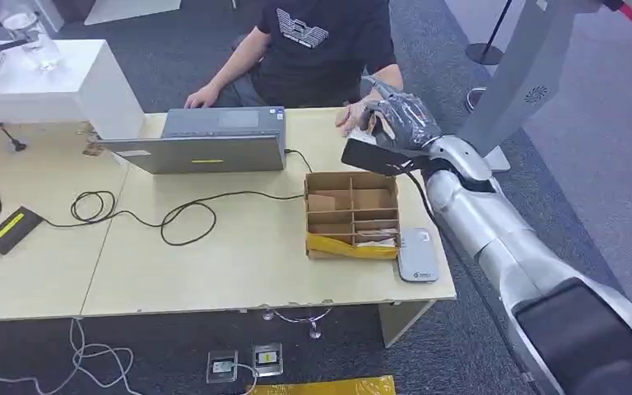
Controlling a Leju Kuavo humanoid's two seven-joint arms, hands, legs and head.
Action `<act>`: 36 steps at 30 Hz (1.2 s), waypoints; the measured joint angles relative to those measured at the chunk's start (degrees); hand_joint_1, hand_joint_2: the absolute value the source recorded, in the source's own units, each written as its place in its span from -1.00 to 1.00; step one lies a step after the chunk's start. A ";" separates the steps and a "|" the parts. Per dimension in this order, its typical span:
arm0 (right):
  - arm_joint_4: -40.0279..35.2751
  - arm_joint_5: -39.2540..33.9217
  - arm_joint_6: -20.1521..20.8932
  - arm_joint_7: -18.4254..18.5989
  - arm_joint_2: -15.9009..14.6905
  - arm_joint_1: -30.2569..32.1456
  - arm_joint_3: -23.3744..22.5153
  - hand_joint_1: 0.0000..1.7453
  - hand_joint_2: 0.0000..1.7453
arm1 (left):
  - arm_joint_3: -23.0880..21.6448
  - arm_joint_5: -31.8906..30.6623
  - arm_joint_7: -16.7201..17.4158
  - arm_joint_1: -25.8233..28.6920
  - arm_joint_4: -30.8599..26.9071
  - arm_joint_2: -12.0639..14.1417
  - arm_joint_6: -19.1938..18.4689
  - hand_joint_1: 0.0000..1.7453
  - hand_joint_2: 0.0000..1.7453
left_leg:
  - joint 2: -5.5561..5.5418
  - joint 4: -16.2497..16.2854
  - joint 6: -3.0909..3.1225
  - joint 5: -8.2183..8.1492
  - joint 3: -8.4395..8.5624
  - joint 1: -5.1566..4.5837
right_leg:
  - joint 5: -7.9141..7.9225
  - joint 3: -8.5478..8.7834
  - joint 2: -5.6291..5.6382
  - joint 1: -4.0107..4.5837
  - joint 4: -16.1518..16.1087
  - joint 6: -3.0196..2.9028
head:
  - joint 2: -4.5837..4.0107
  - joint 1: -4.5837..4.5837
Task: Pass the card to the sensor for recognition and then transmit it.
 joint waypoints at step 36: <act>1.01 3.61 8.74 6.21 -6.04 1.97 -1.58 -1.00 1.00 | -2.36 1.86 3.39 0.24 0.00 -0.09 0.68 -1.00 -1.00 | 0.09 0.02 -0.01 -0.01 0.05 -0.01 | 0.01 -0.02 0.01 0.00 -0.06 -0.01 | 0.00 -0.02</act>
